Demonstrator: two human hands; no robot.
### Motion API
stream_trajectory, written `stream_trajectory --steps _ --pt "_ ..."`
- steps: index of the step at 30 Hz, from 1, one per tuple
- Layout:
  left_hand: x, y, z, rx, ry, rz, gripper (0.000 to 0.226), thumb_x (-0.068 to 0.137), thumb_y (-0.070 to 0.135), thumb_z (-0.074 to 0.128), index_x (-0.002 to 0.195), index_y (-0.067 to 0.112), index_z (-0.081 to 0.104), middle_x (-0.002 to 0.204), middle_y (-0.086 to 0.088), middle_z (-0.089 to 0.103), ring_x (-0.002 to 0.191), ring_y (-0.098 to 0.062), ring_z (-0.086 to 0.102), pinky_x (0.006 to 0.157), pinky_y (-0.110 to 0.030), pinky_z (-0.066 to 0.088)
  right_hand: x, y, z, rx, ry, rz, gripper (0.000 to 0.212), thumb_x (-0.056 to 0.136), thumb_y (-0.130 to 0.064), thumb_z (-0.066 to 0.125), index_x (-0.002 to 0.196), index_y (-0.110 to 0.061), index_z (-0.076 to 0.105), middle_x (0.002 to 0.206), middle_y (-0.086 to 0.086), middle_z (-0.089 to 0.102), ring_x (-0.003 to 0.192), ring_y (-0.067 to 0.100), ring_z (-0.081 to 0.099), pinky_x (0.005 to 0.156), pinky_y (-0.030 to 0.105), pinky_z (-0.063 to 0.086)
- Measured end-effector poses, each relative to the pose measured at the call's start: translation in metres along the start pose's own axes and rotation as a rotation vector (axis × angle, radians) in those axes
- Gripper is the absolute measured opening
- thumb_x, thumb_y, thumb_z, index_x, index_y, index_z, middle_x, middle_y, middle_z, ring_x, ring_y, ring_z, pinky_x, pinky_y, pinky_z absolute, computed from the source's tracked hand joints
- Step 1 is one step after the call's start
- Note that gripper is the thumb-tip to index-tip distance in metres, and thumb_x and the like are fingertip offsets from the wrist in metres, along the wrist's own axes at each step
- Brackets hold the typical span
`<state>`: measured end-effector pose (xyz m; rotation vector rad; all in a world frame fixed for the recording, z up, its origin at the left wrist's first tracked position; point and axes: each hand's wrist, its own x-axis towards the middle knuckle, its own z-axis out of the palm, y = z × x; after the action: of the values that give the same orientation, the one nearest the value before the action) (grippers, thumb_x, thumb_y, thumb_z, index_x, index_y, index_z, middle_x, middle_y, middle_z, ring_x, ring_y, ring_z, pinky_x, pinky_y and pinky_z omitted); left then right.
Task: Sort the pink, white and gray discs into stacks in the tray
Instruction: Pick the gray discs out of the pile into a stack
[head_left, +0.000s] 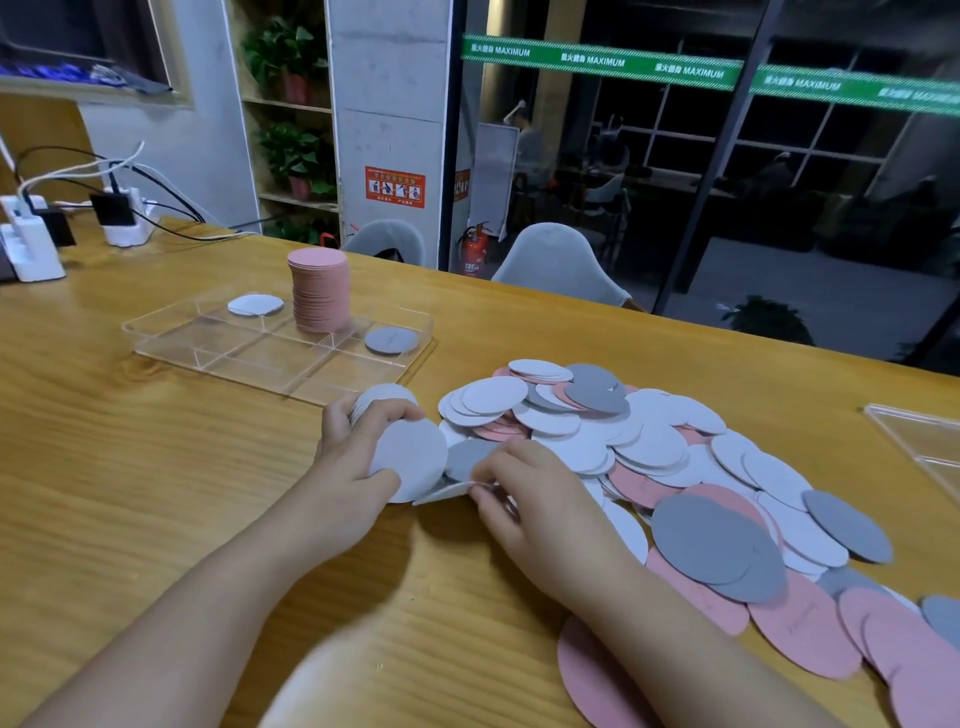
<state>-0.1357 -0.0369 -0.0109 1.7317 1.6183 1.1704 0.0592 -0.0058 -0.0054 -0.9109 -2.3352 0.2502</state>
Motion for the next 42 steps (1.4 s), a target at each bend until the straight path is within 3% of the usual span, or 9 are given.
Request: stream_trajectory --steps 4,7,12,20,23,29,31,35,42 --pt "-0.001 0.003 0.003 -0.042 -0.037 0.038 0.044 0.073 0.029 0.036 0.1 0.064 0.039 0.119 0.028 0.018 0.113 0.023 0.019 0.086 -0.005 0.024 0.001 0.0 0.001 0.106 0.032 0.114 0.009 0.09 -0.023 0.057 0.083 -0.017 0.058 0.08 -0.014 0.043 0.075 0.002 0.044 0.068 0.015 0.036" --pt "-0.001 0.006 0.004 -0.049 -0.053 0.057 0.028 0.072 0.062 0.036 0.1 0.064 0.039 0.118 0.038 0.014 0.096 0.038 0.022 0.082 0.006 0.022 0.001 0.001 0.001 0.112 0.078 0.134 0.01 0.089 -0.02 0.059 0.08 -0.019 0.055 0.08 -0.014 0.046 0.079 0.003 0.046 0.07 0.013 0.036" --pt "0.0 0.004 0.006 0.067 -0.077 0.103 0.04 0.061 0.075 0.039 0.1 0.07 0.03 0.118 0.045 0.003 0.106 0.038 0.004 0.085 0.005 0.017 0.002 0.001 -0.001 0.152 0.129 0.17 0.013 0.091 -0.015 0.055 0.081 -0.022 0.05 0.083 -0.01 0.047 0.08 0.002 0.045 0.071 0.011 0.034" --pt "-0.003 0.005 0.015 0.114 -0.093 0.192 0.036 0.069 0.063 0.041 0.103 0.065 0.031 0.124 0.036 0.008 0.12 0.023 0.014 0.092 0.001 0.018 0.001 -0.006 -0.001 0.29 0.086 0.271 0.012 0.09 -0.021 0.057 0.08 -0.024 0.053 0.076 -0.008 0.06 0.073 0.008 0.056 0.068 0.023 0.045" --pt "-0.004 0.007 0.018 0.104 -0.096 0.211 0.031 0.079 0.045 0.04 0.105 0.06 0.033 0.126 0.034 0.011 0.119 0.024 0.016 0.089 0.003 0.02 0.005 -0.001 -0.011 0.284 0.048 0.286 0.012 0.088 -0.017 0.061 0.079 -0.024 0.057 0.072 -0.011 0.063 0.07 0.004 0.057 0.063 0.014 0.043" --pt "-0.007 0.011 0.018 0.087 -0.109 0.209 0.042 0.077 0.029 0.036 0.104 0.061 0.032 0.123 0.039 0.008 0.115 0.022 0.021 0.082 -0.001 0.029 0.008 0.029 -0.044 0.055 -0.147 0.392 0.008 0.082 -0.025 0.068 0.083 -0.024 0.06 0.088 -0.008 0.062 0.083 0.008 0.057 0.071 0.015 0.043" --pt "-0.008 0.014 0.019 0.079 -0.116 0.222 0.044 0.077 0.027 0.036 0.103 0.062 0.031 0.12 0.041 0.009 0.115 0.022 0.021 0.08 0.004 0.028 0.006 0.033 -0.05 0.009 -0.222 0.413 0.025 0.076 -0.032 0.073 0.09 -0.015 0.062 0.094 0.001 0.061 0.089 0.016 0.057 0.079 0.025 0.046" --pt "-0.01 0.016 0.022 0.093 -0.117 0.229 0.043 0.078 0.029 0.036 0.107 0.06 0.031 0.121 0.04 0.008 0.114 0.022 0.022 0.08 0.001 0.03 0.004 0.031 -0.05 -0.13 -0.35 0.371 0.059 0.067 -0.052 0.074 0.114 -0.023 0.054 0.107 -0.008 0.044 0.105 0.009 0.039 0.084 0.021 0.035" --pt "-0.012 0.015 0.023 0.07 -0.1 0.209 0.042 0.078 0.03 0.037 0.107 0.06 0.034 0.122 0.037 0.012 0.116 0.017 0.027 0.082 -0.002 0.029 0.003 0.028 -0.043 -0.195 -0.3 0.334 0.06 0.067 -0.055 0.073 0.113 -0.023 0.055 0.107 -0.008 0.044 0.106 0.01 0.038 0.088 0.025 0.037"
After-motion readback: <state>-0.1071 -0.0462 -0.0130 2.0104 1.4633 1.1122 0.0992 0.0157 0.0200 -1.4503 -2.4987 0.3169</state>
